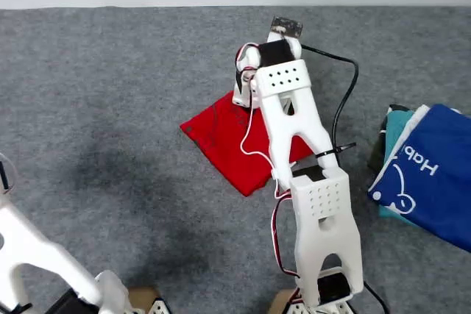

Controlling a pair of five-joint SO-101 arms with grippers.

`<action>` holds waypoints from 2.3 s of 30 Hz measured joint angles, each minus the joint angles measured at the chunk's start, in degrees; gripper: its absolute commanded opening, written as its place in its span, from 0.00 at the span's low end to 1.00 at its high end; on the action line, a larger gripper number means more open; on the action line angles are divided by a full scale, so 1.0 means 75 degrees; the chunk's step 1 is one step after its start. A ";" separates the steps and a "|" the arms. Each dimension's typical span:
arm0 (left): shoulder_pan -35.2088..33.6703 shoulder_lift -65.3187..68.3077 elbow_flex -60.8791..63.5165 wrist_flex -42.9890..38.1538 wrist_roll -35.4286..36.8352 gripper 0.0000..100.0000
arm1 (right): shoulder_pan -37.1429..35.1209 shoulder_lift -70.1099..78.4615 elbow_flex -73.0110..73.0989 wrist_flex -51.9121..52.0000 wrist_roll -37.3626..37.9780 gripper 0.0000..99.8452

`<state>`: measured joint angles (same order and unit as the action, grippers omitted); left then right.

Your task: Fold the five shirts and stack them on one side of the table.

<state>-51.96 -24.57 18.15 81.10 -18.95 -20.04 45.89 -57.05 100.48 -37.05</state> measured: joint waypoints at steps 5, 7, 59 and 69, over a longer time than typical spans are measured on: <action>-0.0070 0.0000 0.0000 0.0000 0.0000 0.00 | -0.0211 -0.0012 0.0399 0.0000 -0.0680 0.49; -0.0223 0.0000 0.0000 0.0000 0.0000 0.00 | -0.0258 -0.0012 0.0445 0.0000 -0.0914 0.52; -0.1043 0.0000 0.0000 0.0000 -0.0621 0.00 | 0.0422 0.2028 0.0070 0.0035 -0.0586 0.01; -0.1043 0.0000 0.0000 0.0000 -0.0621 0.00 | 0.1242 -0.0117 0.1020 0.0035 0.2063 0.01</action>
<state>-59.78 -24.57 18.15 81.10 -23.60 -10.73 45.01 -49.41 100.75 -21.58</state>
